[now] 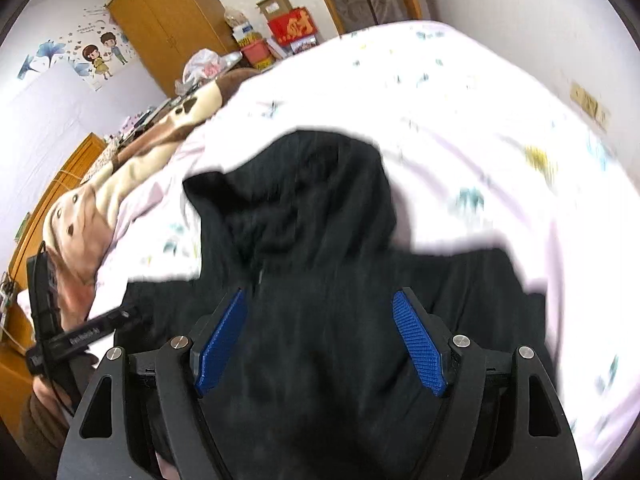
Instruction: Fold large clothes
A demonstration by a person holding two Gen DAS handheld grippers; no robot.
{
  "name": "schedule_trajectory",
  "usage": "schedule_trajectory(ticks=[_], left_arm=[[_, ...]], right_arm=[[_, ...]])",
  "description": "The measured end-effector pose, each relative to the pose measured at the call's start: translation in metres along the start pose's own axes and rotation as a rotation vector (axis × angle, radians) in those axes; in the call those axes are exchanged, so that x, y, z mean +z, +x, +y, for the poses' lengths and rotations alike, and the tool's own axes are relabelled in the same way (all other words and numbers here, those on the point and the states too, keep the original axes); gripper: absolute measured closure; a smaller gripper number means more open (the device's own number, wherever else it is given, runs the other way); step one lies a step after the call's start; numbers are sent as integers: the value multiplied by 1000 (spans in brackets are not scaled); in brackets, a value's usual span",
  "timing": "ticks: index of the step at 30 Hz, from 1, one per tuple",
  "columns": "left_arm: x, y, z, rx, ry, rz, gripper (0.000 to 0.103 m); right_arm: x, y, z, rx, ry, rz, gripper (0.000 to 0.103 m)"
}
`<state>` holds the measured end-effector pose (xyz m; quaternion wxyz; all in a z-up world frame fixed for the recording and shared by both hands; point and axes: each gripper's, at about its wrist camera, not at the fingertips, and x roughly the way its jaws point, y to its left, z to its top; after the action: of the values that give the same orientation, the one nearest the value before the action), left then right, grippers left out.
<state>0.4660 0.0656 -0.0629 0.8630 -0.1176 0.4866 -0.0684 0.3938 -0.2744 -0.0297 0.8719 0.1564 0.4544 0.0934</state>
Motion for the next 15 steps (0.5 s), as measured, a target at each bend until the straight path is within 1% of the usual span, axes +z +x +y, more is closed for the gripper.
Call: schedule_trajectory(ticks=[2,3,4,6,8,9,10,11,13,14,15], left_arm=[[36,2,6,18,-9,-32,27],[49,5,8,33,-7,-37,25],[62,9,10,47,-4,-40,25],[89,17,14,69,-2,-78,25],[112,30,15,60,4,-61,25],[125,40,12,53,24,-43,24],[134,47,9,47,35,-40,24],[146,54,7,43,41,-51,24],[164,70,6,18,26,-44,23],[173,86,3,3,19,-24,22],[179,96,2,-2,18,0,20]], right_arm=[[29,9,0,-14,-19,-10,27],[42,14,-1,-23,-27,-8,27],[55,22,-2,-33,-37,0,27],[76,43,-4,-51,-58,29,27],[96,62,-6,-80,-77,26,27],[104,69,-9,-81,-72,20,27],[113,77,-14,-74,-49,21,27],[123,86,-20,-62,-17,32,27],[135,100,-30,-27,9,62,27],[141,111,-33,-24,12,87,27],[145,123,-34,-41,1,112,27]])
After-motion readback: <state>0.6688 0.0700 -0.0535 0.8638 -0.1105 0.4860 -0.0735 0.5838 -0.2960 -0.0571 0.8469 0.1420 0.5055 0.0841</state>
